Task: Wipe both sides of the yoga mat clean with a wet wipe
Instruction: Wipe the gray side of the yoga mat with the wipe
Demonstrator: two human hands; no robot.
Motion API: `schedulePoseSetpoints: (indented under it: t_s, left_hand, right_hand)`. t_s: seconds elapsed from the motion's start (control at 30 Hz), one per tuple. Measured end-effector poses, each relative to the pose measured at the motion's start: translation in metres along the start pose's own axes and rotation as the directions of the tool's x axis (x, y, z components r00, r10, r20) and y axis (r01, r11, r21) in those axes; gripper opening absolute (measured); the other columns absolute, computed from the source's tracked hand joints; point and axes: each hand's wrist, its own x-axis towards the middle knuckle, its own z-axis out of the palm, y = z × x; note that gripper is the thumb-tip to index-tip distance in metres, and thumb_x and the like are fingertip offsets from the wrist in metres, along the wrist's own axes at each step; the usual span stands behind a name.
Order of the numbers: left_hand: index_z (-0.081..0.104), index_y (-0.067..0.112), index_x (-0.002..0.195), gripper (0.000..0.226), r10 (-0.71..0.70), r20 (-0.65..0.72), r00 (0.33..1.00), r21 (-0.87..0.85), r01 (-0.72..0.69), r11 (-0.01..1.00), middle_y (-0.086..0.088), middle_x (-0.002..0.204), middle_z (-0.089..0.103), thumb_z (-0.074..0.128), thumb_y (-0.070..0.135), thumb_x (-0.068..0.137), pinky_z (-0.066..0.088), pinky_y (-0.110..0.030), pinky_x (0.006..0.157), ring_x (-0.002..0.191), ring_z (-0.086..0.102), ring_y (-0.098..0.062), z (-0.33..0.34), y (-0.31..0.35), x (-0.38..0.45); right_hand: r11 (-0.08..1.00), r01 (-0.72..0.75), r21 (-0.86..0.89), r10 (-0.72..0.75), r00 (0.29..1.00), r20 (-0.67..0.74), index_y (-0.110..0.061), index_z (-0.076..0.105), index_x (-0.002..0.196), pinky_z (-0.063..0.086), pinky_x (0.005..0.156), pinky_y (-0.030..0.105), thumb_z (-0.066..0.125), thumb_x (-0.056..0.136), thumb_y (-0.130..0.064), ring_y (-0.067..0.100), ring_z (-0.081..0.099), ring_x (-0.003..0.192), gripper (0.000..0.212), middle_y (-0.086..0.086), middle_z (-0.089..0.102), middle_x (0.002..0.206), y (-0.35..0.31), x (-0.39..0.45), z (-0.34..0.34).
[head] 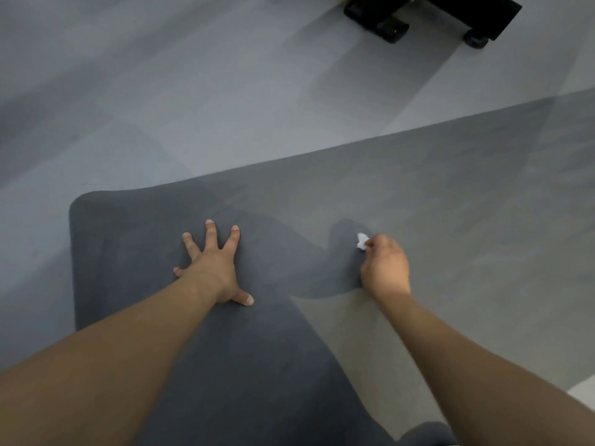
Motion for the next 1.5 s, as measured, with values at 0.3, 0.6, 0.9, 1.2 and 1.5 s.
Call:
schedulePoseSetpoints:
  t_s: [0.3, 0.6, 0.9, 1.2, 1.5]
  left_hand:
    - [-0.016, 0.05, 0.153, 0.151, -0.007, -0.009, 1.0, -0.002, 0.007, 1.0, 0.008, 0.155, -0.043, 0.095, 0.057, 0.05, 0.029, -0.075, 0.106, 0.147, -0.028, -0.043, -0.001, -0.001, -0.001]
    - [-0.018, 0.05, 0.152, 0.15, -0.014, -0.024, 1.0, 0.088, 0.016, 0.996, 0.004, 0.16, -0.032, 0.09, 0.066, 0.049, 0.039, -0.069, 0.105, 0.148, -0.018, -0.047, -0.005, 0.0, 0.002]
    - [0.027, 0.042, 0.144, 0.108, 0.064, -0.158, 0.985, 0.267, -0.02, 0.963, -0.002, 0.145, 0.022, 0.086, 0.066, 0.057, 0.046, -0.06, 0.096, 0.133, 0.027, -0.037, -0.029, -0.003, 0.01]
    - [-0.029, 0.04, 0.152, 0.163, 0.003, 0.025, 1.0, 0.168, -0.007, 0.986, 0.001, 0.154, -0.046, 0.099, 0.047, 0.049, 0.027, -0.075, 0.109, 0.146, -0.029, -0.044, -0.045, 0.011, 0.034]
    - [-0.028, 0.043, 0.151, 0.164, 0.001, 0.038, 0.999, 0.122, -0.006, 0.992, 0.004, 0.151, -0.05, 0.1, 0.043, 0.049, 0.025, -0.074, 0.11, 0.145, -0.034, -0.041, -0.043, 0.009, 0.037]
  right_hand:
    - [0.814, 0.56, 0.155, -0.581, 0.794, 0.18, -0.014, 0.057, 0.088, 0.034, 0.071, 0.032, 0.058, 0.075, -0.011, 0.028, 0.053, 0.074, 0.013, 0.007, 0.055, 0.082, -0.129, -0.067, 0.051]
    - [0.999, 0.047, -0.008, -0.047, 0.998, -0.038, 0.001, 0.06, 0.088, 0.041, 0.072, 0.044, 0.046, 0.082, -0.005, 0.043, 0.055, 0.08, 0.016, 0.024, 0.058, 0.086, 0.004, 0.044, 0.013]
    - [0.849, 0.526, 0.051, -0.528, 0.846, 0.075, -0.021, 0.059, 0.09, 0.04, 0.062, 0.035, 0.066, 0.077, -0.016, 0.025, 0.052, 0.074, 0.016, 0.002, 0.057, 0.079, -0.149, -0.045, 0.066]
    - [0.96, 0.249, -0.13, -0.255, 0.966, -0.031, -0.009, 0.059, 0.082, 0.038, 0.059, 0.038, 0.056, 0.073, -0.004, 0.039, 0.056, 0.072, 0.01, 0.015, 0.06, 0.078, -0.036, 0.068, 0.031]
    - [0.861, 0.507, 0.026, -0.507, 0.856, 0.096, -0.02, 0.061, 0.094, 0.043, 0.061, 0.035, 0.07, 0.069, -0.012, 0.028, 0.055, 0.075, 0.028, 0.003, 0.059, 0.079, -0.158, -0.006, 0.069]
